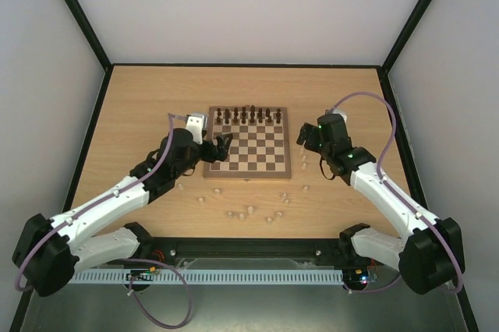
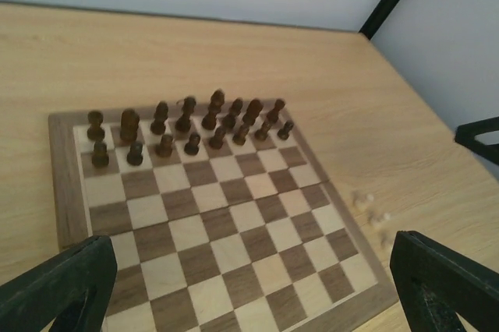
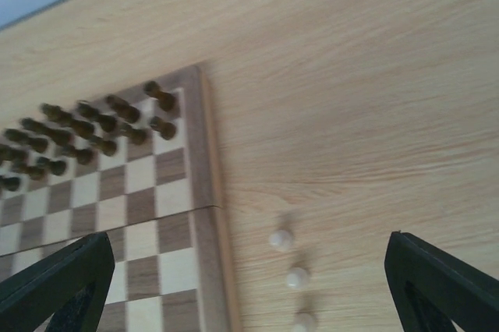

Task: Set up the chess pieces on the board
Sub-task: Pick up the chess piece at the center of the board.

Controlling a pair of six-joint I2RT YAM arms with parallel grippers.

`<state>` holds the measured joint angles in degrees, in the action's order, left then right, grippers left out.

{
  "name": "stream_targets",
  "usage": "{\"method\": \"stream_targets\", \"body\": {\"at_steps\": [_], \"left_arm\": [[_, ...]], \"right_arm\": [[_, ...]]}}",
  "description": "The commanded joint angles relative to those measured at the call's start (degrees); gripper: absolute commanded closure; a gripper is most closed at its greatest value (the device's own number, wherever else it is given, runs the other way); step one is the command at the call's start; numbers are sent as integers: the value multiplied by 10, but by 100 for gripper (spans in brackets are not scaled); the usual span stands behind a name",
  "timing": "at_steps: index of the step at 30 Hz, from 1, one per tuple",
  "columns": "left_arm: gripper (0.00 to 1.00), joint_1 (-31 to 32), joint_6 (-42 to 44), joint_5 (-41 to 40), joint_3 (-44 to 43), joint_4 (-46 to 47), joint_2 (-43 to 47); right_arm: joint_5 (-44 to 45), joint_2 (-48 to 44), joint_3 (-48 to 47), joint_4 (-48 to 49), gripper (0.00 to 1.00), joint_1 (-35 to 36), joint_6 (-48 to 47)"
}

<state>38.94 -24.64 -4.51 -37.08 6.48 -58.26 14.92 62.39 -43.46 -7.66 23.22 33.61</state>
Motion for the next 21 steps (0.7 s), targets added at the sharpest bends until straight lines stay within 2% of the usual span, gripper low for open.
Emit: {"method": "stream_targets", "body": {"at_steps": [1,7,13,17,21], "left_arm": [[1,1,-8,-27,-10,-3,-30],[1,45,14,-156,11,-23,24],[1,17,-12,-182,-5,-63,-2],[1,13,-32,-233,-8,-88,-16],[1,9,-38,-232,-23,-103,-43]], "right_arm": [[50,30,-14,-54,6,2,-30],[45,95,-27,-61,15,2,-39],[15,171,-57,-72,26,9,-52],[22,203,-69,-84,34,17,-56],[18,226,-78,-85,45,22,-61]]}}
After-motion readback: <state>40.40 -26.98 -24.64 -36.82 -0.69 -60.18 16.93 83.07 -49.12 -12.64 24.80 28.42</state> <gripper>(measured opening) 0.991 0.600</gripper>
